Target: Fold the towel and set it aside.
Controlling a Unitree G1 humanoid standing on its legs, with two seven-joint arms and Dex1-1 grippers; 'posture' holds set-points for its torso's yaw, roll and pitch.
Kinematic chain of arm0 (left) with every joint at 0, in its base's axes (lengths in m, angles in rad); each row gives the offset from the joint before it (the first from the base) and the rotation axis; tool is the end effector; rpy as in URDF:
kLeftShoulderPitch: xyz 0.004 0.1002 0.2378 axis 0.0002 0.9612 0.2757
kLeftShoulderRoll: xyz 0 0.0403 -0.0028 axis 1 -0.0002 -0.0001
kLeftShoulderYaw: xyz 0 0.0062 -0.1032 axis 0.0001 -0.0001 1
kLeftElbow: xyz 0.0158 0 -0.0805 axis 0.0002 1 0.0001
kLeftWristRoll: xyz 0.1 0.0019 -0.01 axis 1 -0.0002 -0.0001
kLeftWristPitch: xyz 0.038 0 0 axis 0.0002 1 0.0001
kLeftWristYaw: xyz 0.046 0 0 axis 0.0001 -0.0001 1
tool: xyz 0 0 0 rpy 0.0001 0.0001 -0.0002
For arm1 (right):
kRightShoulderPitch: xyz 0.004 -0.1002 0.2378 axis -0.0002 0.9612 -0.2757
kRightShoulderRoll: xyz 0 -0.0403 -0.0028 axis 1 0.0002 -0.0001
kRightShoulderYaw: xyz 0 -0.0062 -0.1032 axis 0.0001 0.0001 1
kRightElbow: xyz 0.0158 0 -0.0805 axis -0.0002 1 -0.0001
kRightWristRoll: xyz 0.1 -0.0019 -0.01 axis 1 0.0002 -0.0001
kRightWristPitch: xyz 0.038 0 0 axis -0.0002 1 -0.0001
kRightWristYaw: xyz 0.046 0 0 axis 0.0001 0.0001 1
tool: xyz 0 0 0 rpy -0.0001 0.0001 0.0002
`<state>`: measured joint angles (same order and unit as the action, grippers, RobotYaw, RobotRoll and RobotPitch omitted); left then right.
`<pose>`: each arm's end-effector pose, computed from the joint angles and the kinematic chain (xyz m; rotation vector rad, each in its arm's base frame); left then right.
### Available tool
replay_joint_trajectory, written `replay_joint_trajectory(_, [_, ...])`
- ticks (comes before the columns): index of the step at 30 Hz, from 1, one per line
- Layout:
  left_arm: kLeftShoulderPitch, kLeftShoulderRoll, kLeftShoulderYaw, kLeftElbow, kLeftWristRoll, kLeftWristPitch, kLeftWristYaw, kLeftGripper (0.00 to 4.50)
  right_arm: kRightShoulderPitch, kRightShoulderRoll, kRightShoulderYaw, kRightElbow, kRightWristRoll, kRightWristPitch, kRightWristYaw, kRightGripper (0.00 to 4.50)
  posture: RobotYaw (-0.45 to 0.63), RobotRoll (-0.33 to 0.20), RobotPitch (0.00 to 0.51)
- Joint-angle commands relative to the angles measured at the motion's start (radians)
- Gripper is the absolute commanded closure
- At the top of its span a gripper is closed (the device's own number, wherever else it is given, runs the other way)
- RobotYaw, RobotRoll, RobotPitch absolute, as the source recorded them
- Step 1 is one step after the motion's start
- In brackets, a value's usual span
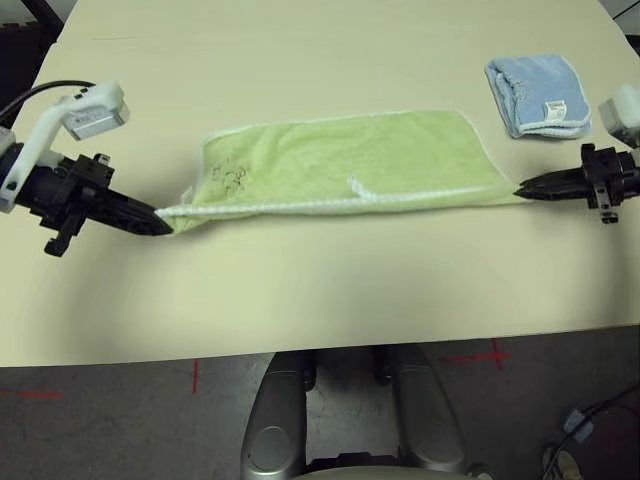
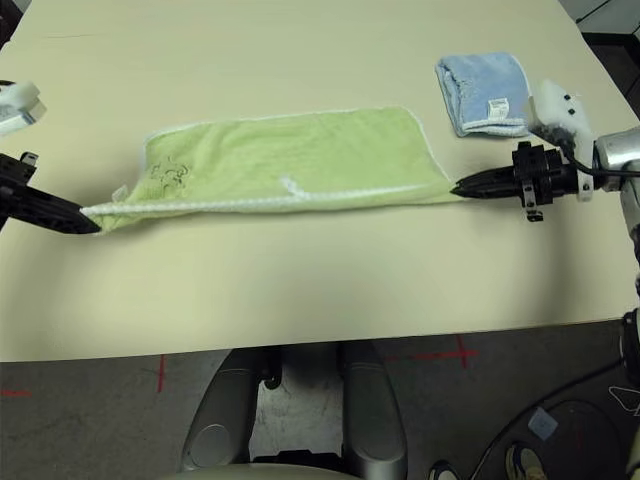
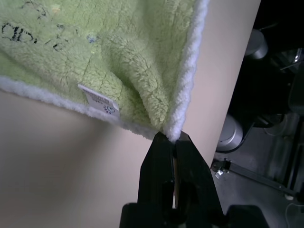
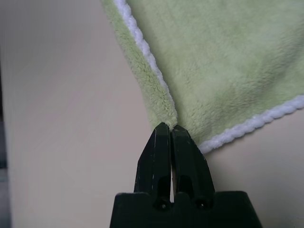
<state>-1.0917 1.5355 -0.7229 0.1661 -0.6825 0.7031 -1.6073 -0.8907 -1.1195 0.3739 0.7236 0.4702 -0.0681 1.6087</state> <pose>0.2475 0.3192 0.3151 0.4191 0.8646 -1.1504 0.2901 -0.3445 0.2543 -0.6284 0.3565 1.2381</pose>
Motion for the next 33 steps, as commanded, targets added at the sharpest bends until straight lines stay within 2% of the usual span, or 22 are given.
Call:
replay_joint_trajectory(1, [0.019, 0.032, -0.018, -0.016, -0.003, -0.007, -0.007, 4.48, 0.034, -0.061, 0.054, -0.077, 0.059, 0.042, 0.006, 4.5, 0.03, 0.0, 0.351])
replay_joint_trajectory(9, [0.008, 0.028, -0.07, -0.003, 0.024, -0.056, -0.007, 4.48, 0.074, -0.148, 0.085, -0.241, 0.098, 0.096, 0.006, 4.5, 0.02, 0.0, 0.344])
replay_joint_trajectory(13, [-0.007, 0.02, -0.091, 0.019, 0.032, -0.072, -0.007, 4.48, 0.061, -0.153, 0.088, -0.282, 0.097, 0.121, 0.006, 4.5, 0.02, 0.0, 0.34])
replay_joint_trajectory(15, [-0.027, -0.01, -0.094, 0.059, 0.054, -0.084, -0.007, 4.48, 0.04, -0.139, 0.086, -0.282, 0.085, 0.143, 0.006, 4.5, 0.03, 0.0, 0.339])
replay_joint_trajectory(22, [-0.18, -0.218, -0.105, 0.369, 0.222, -0.185, -0.007, 4.48, -0.107, -0.019, 0.096, -0.09, -0.063, 0.059, 0.006, 4.5, 0.03, 0.0, 0.335])
replay_joint_trajectory(24, [-0.215, -0.259, -0.124, 0.447, 0.28, -0.251, -0.007, 4.48, -0.146, 0.02, 0.095, -0.014, -0.106, 0.009, 0.006, 4.5, 0.03, 0.0, 0.334])
replay_joint_trajectory(27, [-0.26, -0.302, -0.159, 0.529, 0.312, -0.301, -0.007, 4.48, -0.195, 0.073, 0.092, 0.117, -0.191, -0.085, 0.006, 4.5, 0.03, 0.0, 0.333])
replay_joint_trajectory(33, [-0.328, -0.375, -0.164, 0.681, 0.372, -0.368, -0.007, 4.48, -0.281, 0.167, -0.001, 0.359, -0.338, -0.243, -0.065, 4.5, 0.03, 0.0, 0.333])
